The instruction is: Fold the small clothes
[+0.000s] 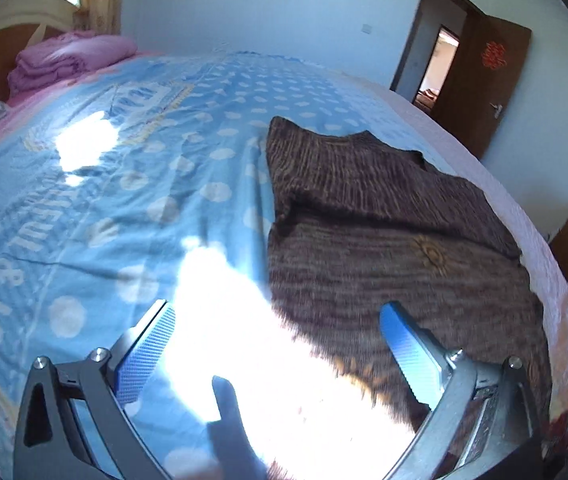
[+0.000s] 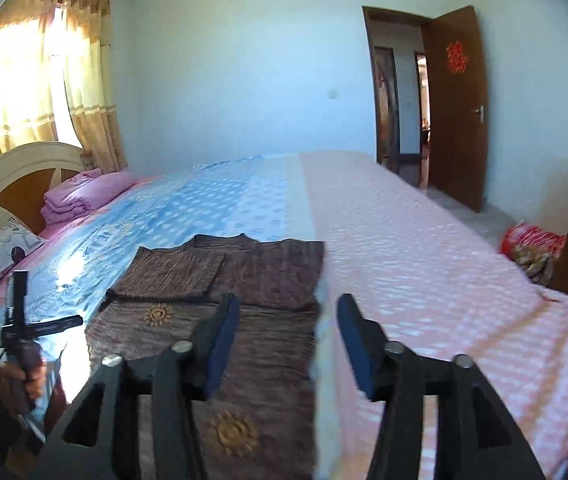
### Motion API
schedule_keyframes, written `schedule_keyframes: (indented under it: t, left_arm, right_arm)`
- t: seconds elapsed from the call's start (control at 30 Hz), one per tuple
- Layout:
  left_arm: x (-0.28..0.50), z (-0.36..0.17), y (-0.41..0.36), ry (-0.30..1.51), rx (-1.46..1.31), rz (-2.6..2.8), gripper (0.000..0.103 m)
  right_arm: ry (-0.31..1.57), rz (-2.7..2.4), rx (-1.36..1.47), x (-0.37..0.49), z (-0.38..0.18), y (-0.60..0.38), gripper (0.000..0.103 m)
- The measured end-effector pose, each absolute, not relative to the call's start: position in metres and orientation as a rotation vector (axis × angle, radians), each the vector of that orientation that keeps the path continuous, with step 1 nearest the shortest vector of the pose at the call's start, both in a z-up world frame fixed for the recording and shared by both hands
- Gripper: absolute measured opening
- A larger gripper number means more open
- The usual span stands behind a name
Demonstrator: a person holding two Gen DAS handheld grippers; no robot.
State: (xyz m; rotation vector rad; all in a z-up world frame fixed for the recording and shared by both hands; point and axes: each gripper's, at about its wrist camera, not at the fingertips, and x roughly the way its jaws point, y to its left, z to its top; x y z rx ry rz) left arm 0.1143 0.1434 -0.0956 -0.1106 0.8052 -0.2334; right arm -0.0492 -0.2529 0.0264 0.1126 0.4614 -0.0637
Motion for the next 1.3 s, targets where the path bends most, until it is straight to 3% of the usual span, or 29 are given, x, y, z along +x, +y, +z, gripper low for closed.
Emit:
schedule_keyframes:
  t: [0.2, 0.37, 0.53, 0.6, 0.67, 0.73, 0.8, 0.87, 1.13, 1.3]
  left_arm:
    - [0.029, -0.076, 0.169, 0.792, -0.094, -0.449, 0.103]
    - [-0.011, -0.091, 0.156, 0.848, -0.002, -0.530, 0.103]
    - [-0.021, -0.131, 0.143, 1.003, -0.030, -0.538, 0.102]
    - [-0.025, -0.142, 0.140, 1.035, -0.038, -0.510, 0.094]
    - [-0.030, -0.143, 0.137, 1.012, -0.032, -0.482, 0.094]
    - [-0.033, -0.140, 0.135, 1.001, -0.054, -0.500, 0.086]
    - [-0.032, -0.141, 0.133, 1.018, -0.088, -0.520, 0.071]
    - [-0.032, -0.144, 0.130, 1.019, -0.083, -0.512, 0.068]
    - [-0.027, -0.147, 0.134, 1.029, -0.177, -0.544, 0.068]
    - [-0.031, -0.147, 0.129, 1.015, -0.137, -0.536, 0.068]
  right_arm:
    - [0.400, 0.083, 0.178, -0.098, 0.056, -0.266, 0.061]
    - [0.371, 0.155, 0.173, -0.128, 0.061, -0.258, 0.061]
    - [0.521, 0.142, 0.083, -0.136, 0.023, -0.240, 0.061]
    - [0.607, 0.114, 0.026, -0.134, 0.000, -0.231, 0.061]
    - [0.653, 0.101, 0.002, -0.133, -0.019, -0.228, 0.061]
    - [0.714, 0.100, 0.010, -0.128, -0.037, -0.231, 0.061]
    - [0.750, 0.080, 0.022, -0.123, -0.050, -0.236, 0.061]
    - [0.774, 0.066, 0.056, -0.119, -0.059, -0.245, 0.061]
    - [0.940, 0.113, 0.149, -0.093, -0.101, -0.237, 0.061]
    - [1.064, 0.052, 0.058, -0.080, -0.136, -0.217, 0.053]
